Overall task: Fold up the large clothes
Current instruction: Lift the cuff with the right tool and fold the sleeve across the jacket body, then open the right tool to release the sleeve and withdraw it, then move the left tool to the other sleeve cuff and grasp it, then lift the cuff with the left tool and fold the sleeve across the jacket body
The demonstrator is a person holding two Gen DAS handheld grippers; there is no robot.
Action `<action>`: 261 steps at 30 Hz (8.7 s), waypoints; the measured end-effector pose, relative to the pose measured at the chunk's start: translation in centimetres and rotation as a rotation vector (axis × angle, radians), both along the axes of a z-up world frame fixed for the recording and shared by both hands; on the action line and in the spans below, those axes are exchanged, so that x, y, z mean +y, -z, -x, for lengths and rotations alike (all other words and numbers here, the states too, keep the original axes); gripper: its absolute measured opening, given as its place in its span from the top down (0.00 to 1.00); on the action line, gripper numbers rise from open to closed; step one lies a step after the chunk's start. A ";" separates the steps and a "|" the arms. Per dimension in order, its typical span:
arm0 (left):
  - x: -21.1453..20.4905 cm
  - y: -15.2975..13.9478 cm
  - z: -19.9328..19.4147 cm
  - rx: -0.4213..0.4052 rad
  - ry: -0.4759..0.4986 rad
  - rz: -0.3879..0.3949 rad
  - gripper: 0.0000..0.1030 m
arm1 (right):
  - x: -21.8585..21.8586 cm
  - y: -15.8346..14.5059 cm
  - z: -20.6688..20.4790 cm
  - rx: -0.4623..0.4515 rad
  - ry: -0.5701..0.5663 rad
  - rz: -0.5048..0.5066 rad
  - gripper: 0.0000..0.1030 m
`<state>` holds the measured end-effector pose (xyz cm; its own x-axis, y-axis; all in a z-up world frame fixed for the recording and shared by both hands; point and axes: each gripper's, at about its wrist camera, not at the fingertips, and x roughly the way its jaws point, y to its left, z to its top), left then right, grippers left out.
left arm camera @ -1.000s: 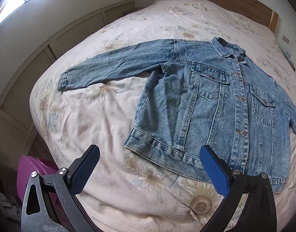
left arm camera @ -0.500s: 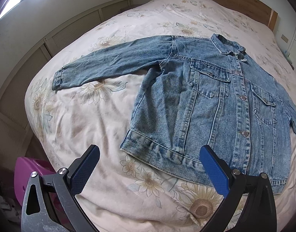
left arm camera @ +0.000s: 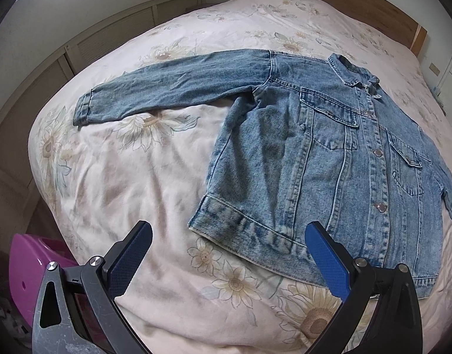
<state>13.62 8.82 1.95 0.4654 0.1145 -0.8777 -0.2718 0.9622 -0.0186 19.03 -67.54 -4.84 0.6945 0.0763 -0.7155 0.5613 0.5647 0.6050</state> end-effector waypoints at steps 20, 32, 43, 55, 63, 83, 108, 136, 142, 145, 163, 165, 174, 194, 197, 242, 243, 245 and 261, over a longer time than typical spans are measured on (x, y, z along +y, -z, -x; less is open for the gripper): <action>5.5 2.7 0.9 -0.028 -0.056 0.101 0.01 | 20.0 -6.7 -14.0 -0.110 -0.358 -0.084 0.85; 8.4 3.8 1.0 -0.020 -0.102 0.101 0.01 | 37.2 -8.2 -20.7 -0.172 -0.634 -0.129 0.85; 9.3 4.8 0.8 0.000 -0.117 0.109 0.01 | 49.7 -6.0 -21.5 -0.142 -0.871 -0.092 0.84; 9.6 5.0 0.9 0.009 -0.119 0.093 0.01 | 59.2 -0.1 -19.3 0.027 -1.038 0.125 0.84; 9.9 5.5 0.6 0.025 -0.127 0.091 0.01 | 60.6 -1.3 -21.1 -0.009 -0.989 0.134 0.84; 9.5 5.0 0.0 0.005 -0.105 0.076 0.01 | 68.2 0.6 -19.9 0.024 -1.158 0.412 0.48; 8.0 3.8 -1.0 -0.066 -0.048 0.043 0.01 | 54.9 2.2 -23.6 0.116 -0.939 0.541 0.47; 7.3 -4.1 6.8 -0.241 -0.034 0.135 0.01 | 42.0 -5.8 -4.5 0.072 -0.745 0.516 0.47; 9.5 -3.5 9.2 -0.250 -0.092 0.186 0.01 | 40.4 -8.0 1.5 0.051 -0.734 0.538 0.47; 10.9 -2.9 9.7 -0.255 -0.117 0.222 0.01 | 39.6 -8.7 4.3 0.051 -0.724 0.546 0.47; 20.8 0.3 2.5 -0.260 -0.239 0.367 0.01 | 36.4 -8.4 7.7 0.154 -0.628 0.540 0.46; 22.4 0.6 1.0 -0.268 -0.266 0.374 0.01 | 36.7 -8.0 7.3 0.172 -0.635 0.549 0.46; 29.6 4.2 -4.7 -0.305 -0.408 0.522 0.11 | 37.6 -6.5 6.2 0.216 -0.657 0.569 0.46; 38.3 10.1 -4.9 -0.529 -0.582 0.889 0.58 | 37.5 -3.7 4.6 0.279 -0.673 0.531 0.46; 39.5 10.4 -4.8 -0.551 -0.603 0.951 0.69 | 37.7 -3.5 4.5 0.276 -0.683 0.519 0.46; 8.8 -11.4 -23.8 -0.522 0.041 0.802 0.97 | 27.5 -2.3 7.1 0.122 -0.600 0.375 0.46; 7.2 -11.4 -24.4 -0.513 0.070 0.798 0.97 | 27.3 -2.2 7.1 0.122 -0.595 0.372 0.46; 4.1 -11.1 -25.4 -0.493 0.122 0.796 0.97 | 26.6 -2.0 7.3 0.125 -0.582 0.363 0.46; -13.5 5.8 -25.7 -0.066 0.377 0.645 0.97 | 24.8 1.1 7.1 0.180 -0.571 0.318 0.46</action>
<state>39.29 -4.64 -3.84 0.4252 -0.5911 -0.6854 0.0959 0.7825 -0.6153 11.97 -42.74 -5.91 0.4753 0.1628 -0.8646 0.1984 0.9376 0.2855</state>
